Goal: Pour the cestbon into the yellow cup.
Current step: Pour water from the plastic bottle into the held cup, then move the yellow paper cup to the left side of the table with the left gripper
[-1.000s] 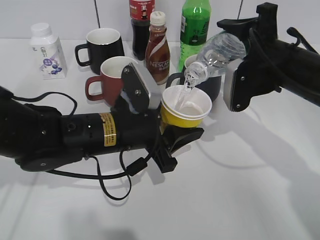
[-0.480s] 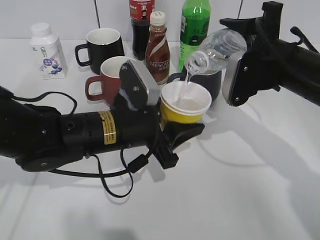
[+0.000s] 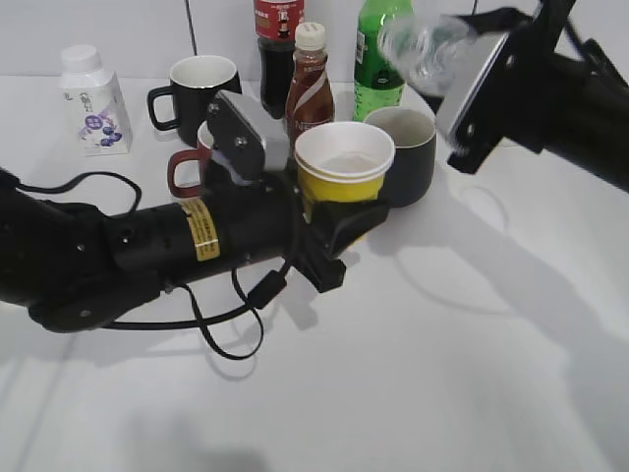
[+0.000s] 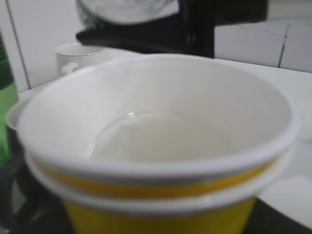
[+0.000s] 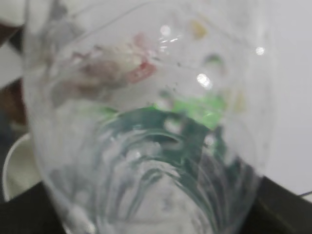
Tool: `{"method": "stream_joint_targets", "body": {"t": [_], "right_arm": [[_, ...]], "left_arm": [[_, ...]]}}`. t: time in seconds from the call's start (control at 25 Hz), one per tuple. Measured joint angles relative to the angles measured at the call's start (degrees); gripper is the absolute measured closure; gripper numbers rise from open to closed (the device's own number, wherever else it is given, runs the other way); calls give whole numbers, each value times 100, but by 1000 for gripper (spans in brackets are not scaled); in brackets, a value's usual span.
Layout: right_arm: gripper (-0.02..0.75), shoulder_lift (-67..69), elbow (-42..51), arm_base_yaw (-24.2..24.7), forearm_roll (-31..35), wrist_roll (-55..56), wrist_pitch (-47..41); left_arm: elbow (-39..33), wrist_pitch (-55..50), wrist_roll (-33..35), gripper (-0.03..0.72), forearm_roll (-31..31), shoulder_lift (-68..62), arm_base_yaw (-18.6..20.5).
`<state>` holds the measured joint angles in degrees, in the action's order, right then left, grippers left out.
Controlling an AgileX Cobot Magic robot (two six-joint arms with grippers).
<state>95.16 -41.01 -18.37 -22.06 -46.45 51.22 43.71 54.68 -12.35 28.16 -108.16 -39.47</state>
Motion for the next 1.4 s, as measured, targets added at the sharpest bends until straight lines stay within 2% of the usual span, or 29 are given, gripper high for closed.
{"method": "stream_joint_targets", "body": {"t": [0.2, 0.36, 0.68, 1.0, 1.24, 1.4], "right_arm": [[266, 0, -255, 0, 189, 1377, 5], [266, 0, -409, 0, 838, 2118, 5], [266, 0, -410, 0, 2563, 2673, -231], [266, 0, -381, 0, 3549, 3361, -1428], [266, 0, -30, 0, 3996, 3476, -1541], [266, 0, 216, 10, 4365, 3487, -1583]], "left_arm": [[-92, 9, 0, 321, -14, 296, 232], [-365, 28, 0, 321, -14, 692, 555], [-1033, 39, 0, 321, -35, 1479, 1367], [-1457, 33, 0, 322, -87, 1555, 2146], [-1530, 16, 224, 322, -145, 1550, 2698], [-1530, 17, 426, 323, -481, 1460, 2937]]}}
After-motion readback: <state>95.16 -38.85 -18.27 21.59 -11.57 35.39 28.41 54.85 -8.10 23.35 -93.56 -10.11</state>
